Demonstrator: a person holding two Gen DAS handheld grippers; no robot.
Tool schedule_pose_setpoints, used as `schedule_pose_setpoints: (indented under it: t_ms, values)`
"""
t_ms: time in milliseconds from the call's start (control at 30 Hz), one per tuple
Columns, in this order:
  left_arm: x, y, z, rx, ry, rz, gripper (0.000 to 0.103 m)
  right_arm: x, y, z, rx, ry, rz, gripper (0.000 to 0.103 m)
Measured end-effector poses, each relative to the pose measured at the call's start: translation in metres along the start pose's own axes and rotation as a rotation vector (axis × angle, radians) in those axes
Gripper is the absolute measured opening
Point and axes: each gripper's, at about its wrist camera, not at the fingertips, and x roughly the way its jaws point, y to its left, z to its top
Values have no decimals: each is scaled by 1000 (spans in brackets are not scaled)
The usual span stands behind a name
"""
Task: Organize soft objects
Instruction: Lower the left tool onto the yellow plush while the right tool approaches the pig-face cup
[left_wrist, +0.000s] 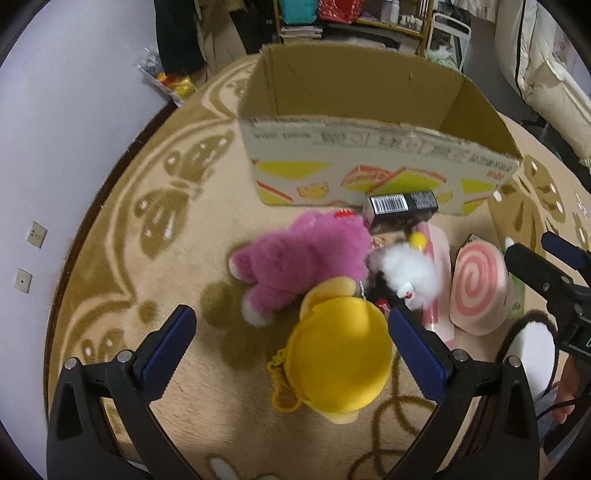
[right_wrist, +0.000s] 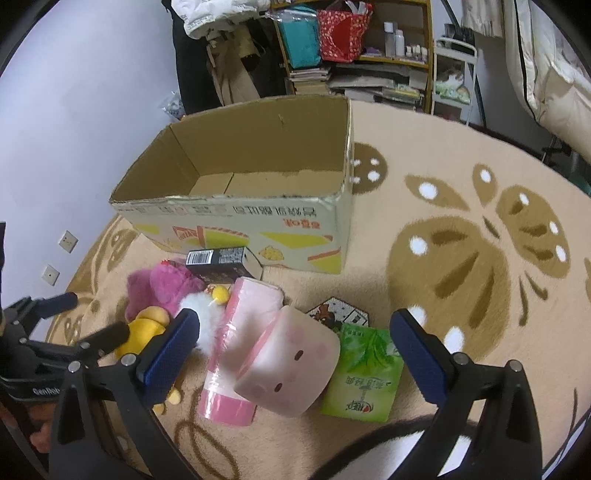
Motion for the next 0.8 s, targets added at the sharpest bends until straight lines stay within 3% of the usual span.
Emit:
schedule_pose_setpoints:
  t_ms: [367,800]
  values:
    - [7,-5,-4,15,-20,-10,102,13,-9,-6,63,62,44,88]
    - [23,-25,-13,88,6,9,102,21,-16,-10,113,105,73,80]
